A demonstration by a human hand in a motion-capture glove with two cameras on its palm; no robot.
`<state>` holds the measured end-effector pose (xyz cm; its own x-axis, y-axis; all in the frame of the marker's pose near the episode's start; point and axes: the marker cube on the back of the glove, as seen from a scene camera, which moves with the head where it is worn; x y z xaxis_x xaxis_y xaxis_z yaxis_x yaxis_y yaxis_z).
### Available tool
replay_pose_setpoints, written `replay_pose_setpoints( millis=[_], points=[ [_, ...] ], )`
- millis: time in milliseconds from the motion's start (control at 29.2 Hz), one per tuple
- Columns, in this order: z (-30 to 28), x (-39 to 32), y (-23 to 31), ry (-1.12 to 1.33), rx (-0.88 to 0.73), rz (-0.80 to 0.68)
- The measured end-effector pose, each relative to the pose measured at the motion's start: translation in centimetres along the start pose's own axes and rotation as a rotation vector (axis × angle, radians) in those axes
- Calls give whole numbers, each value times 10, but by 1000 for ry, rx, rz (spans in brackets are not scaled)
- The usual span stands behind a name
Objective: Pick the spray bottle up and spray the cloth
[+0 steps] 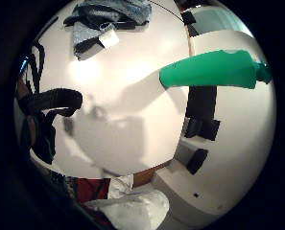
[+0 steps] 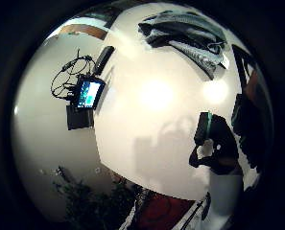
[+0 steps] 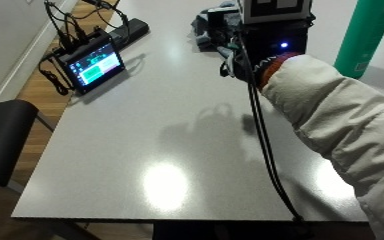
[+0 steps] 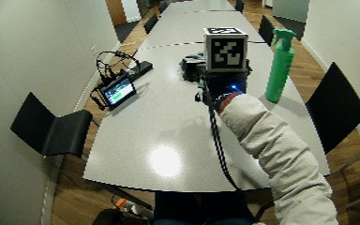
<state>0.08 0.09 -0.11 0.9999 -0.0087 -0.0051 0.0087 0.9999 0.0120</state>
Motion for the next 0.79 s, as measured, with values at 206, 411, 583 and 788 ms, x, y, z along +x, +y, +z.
replay_pose_setpoints(
  millis=[206,411,583,788],
  points=[
    [2,0,2,11,9,2],
    [2,-4,-1,7,14,3],
    [3,-23,-2,-22,24,-51],
    [16,-56,12,-210,51,-212]
  ],
)
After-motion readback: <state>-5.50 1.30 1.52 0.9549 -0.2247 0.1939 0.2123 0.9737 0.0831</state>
